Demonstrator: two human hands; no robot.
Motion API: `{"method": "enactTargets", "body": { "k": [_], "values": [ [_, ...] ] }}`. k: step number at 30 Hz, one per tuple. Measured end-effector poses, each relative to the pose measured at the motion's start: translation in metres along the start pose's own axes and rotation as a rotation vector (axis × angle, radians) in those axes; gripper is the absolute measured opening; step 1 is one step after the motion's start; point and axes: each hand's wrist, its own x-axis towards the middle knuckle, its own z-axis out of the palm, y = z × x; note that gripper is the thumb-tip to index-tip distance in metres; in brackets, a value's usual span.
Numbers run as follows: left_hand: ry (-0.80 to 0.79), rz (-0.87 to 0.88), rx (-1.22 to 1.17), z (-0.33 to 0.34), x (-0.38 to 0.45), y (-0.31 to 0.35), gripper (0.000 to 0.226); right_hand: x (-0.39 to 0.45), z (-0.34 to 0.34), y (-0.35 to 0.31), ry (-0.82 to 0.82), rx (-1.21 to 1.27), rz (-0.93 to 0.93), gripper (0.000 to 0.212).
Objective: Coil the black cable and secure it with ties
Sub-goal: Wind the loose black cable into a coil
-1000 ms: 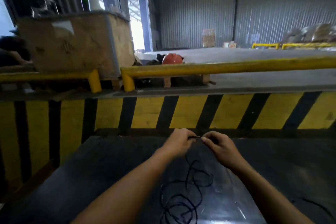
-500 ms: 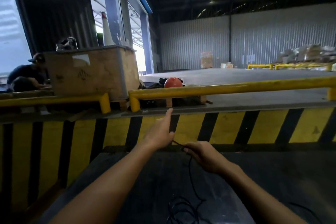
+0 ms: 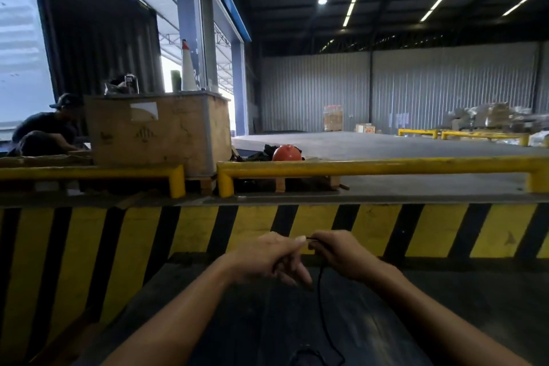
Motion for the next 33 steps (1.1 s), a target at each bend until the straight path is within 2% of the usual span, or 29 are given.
{"method": "enactTargets", "body": {
  "k": [2,4,6,7,9,11,12,14,17,19,22,24,26,27,29,31,32,33],
  "values": [
    [0.028,0.1,-0.338,-0.002,0.005,0.004,0.039,-0.012,0.019,-0.001,-0.032,0.132,0.145,0.021],
    [0.155,0.212,-0.566,-0.003,0.014,0.011,0.04,-0.022,0.044,-0.002,-0.072,0.167,0.247,0.03],
    [0.31,0.306,-0.628,-0.008,0.027,0.016,0.041,-0.03,0.07,-0.007,-0.159,0.159,0.294,0.035],
    [0.389,0.33,-0.585,-0.01,0.032,0.018,0.04,-0.033,0.082,-0.009,-0.214,0.16,0.308,0.035],
    [0.523,0.328,-0.318,-0.018,0.038,0.018,0.039,-0.038,0.096,-0.013,-0.299,0.166,0.322,0.033],
    [0.601,0.274,0.156,-0.029,0.037,0.009,0.042,-0.04,0.095,-0.009,-0.344,0.126,0.326,0.034],
    [0.582,0.213,0.38,-0.036,0.034,0.002,0.043,-0.04,0.09,-0.006,-0.352,0.101,0.324,0.033],
    [0.44,0.03,0.639,-0.05,0.025,-0.017,0.044,-0.039,0.071,0.004,-0.331,0.075,0.323,0.026],
    [0.223,-0.252,0.755,-0.055,0.008,-0.04,0.042,-0.029,0.03,0.023,-0.201,0.012,0.353,0.014],
    [0.103,-0.359,0.711,-0.047,-0.001,-0.05,0.041,-0.016,0.006,0.026,-0.116,-0.099,0.341,0.012],
    [-0.042,-0.394,0.662,-0.029,-0.004,-0.053,0.051,0.004,-0.008,0.023,0.047,-0.196,0.318,0.019],
    [-0.121,-0.408,0.566,-0.016,-0.002,-0.048,0.051,0.016,-0.005,0.018,0.167,-0.136,0.309,0.021],
    [-0.224,-0.424,0.344,-0.006,0.002,-0.039,0.051,0.024,0.004,0.015,0.258,0.01,0.345,0.021],
    [-0.274,-0.397,0.196,-0.002,0.003,-0.033,0.052,0.025,0.01,0.014,0.288,0.072,0.368,0.021],
    [-0.308,-0.226,-0.093,0.002,0.007,-0.02,0.05,0.02,0.025,0.009,0.271,0.136,0.327,0.015],
    [-0.22,0.011,-0.296,0.0,0.015,-0.006,0.045,0.011,0.055,0.001,0.159,0.255,0.215,0.016],
    [-0.147,0.103,-0.366,-0.003,0.02,0.0,0.043,0.005,0.075,-0.004,0.082,0.348,0.225,0.019],
    [-0.068,0.169,-0.424,-0.008,0.026,0.003,0.04,-0.001,0.094,-0.01,-0.011,0.332,0.263,0.018]
  ]
}}
